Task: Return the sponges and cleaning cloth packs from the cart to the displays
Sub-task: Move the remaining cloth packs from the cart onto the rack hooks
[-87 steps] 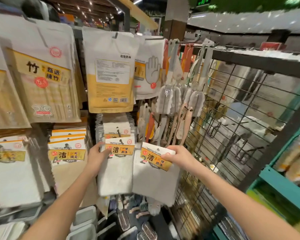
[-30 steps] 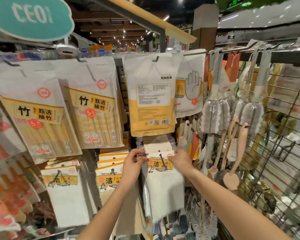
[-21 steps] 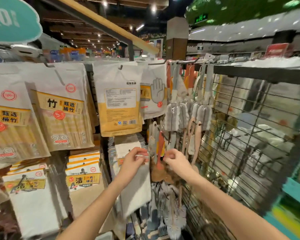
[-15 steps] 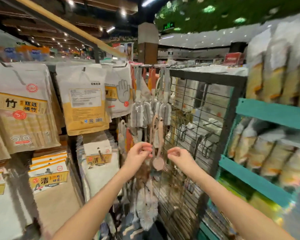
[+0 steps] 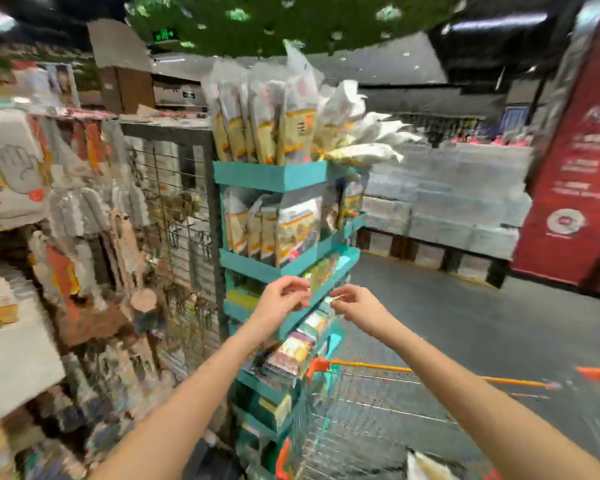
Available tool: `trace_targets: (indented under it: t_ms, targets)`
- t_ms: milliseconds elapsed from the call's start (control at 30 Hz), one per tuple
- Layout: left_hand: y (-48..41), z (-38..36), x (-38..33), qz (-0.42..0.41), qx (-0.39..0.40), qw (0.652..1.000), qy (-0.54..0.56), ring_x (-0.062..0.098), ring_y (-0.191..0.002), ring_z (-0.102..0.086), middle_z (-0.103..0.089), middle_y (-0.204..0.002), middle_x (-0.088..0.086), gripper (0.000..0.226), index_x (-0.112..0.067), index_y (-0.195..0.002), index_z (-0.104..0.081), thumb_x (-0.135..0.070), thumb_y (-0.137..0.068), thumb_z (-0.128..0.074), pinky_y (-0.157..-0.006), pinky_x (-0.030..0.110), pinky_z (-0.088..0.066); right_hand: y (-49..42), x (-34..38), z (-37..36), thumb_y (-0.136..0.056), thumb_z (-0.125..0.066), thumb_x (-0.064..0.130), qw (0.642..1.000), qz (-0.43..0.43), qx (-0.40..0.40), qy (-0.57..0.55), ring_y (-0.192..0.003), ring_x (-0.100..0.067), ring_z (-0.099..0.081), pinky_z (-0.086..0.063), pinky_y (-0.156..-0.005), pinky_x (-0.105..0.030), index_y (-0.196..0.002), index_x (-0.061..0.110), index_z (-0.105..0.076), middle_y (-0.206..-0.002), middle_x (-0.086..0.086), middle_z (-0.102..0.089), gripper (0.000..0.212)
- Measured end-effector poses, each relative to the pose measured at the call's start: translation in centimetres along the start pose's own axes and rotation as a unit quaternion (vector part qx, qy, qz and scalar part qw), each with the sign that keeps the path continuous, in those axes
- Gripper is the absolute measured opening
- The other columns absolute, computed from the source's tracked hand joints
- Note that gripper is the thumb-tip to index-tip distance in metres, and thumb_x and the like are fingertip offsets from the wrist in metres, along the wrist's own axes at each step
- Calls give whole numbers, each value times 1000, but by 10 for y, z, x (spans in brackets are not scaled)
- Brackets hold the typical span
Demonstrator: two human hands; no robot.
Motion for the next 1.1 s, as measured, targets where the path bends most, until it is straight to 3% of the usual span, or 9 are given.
trace_targets:
  t_ms: [167, 433, 567, 733, 833, 933, 1033, 1100]
  targets:
    - [-2, -129, 5, 17, 81, 996, 20, 1, -60, -64, -65, -80, 3, 13, -4, -100, -59, 3, -93, -51, -64, 17, -51, 67, -88, 89, -85, -62, 16, 996, -70, -55, 5, -78, -16, -54, -41, -70, -27, -99, 19, -62, -86, -3, -61, 14]
    - [-14, -282, 40, 57, 185, 981, 34, 6, -61, -64, -66, -80, 3, 20, -13, -91, -59, 5, -92, -50, -65, 21, -49, 131, -204, 169, -84, -62, 15, 976, -178, -128, -5, -77, -17, -57, -43, -70, -27, -106, 12, -65, -86, -4, -63, 22]
    - [-31, -330, 79, 82, 201, 975, 38, 4, -60, -64, -66, -78, 2, 22, -14, -89, -60, 6, -91, -51, -61, 18, -49, 135, -248, 184, -85, -61, 12, 970, -202, -133, -17, -67, -13, -52, -41, -65, -25, -106, 9, -64, -80, -2, -61, 22]
    - [-56, -388, 153, 138, 223, 964, 35, 3, -54, -63, -69, -64, -5, 25, -13, -87, -60, 9, -91, -48, -60, 24, -46, 118, -323, 190, -85, -62, 10, 962, -234, -133, -42, -62, -1, -47, -35, -59, -18, -91, 19, -61, -71, 8, -55, 11]
    - [-69, -418, 201, 175, 235, 956, 17, 1, -52, -62, -66, -72, 2, 27, -13, -85, -59, 10, -91, -45, -56, 19, -46, 107, -378, 183, -86, -61, 10, 950, -284, -121, -51, -61, -3, -46, -36, -58, -18, -102, 11, -64, -75, 3, -56, 16]
    - [-80, -444, 247, 205, 256, 945, 1, -2, -52, -61, -63, -76, 5, 26, -11, -89, -57, 10, -92, -43, -52, 12, -45, 99, -430, 172, -87, -60, 11, 939, -320, -109, -56, -66, -6, -48, -38, -63, -19, -100, 16, -62, -72, 8, -55, 14]
    - [-83, -456, 290, 242, 256, 936, -4, -2, -51, -61, -63, -74, 5, 26, -11, -87, -58, 10, -93, -43, -57, 22, -46, 102, -470, 159, -89, -59, 11, 924, -364, -99, -56, -80, -17, -55, -41, -69, -23, -106, 5, -64, -89, -7, -63, 19]
    - [-81, -463, 319, 268, 264, 926, -26, -3, -51, -61, -63, -73, 4, 24, -8, -90, -58, 11, -92, -44, -55, 20, -46, 105, -497, 146, -90, -58, 9, 914, -392, -88, -60, -88, -21, -56, -41, -75, -26, -109, -1, -63, -102, -19, -66, 22]
Point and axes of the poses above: each hand's wrist, its own y-axis away from the middle knuckle, its own z-axis out of the back of the hand, x = y × z, the point moved 8 cm from there along -y, towards the middle knuckle
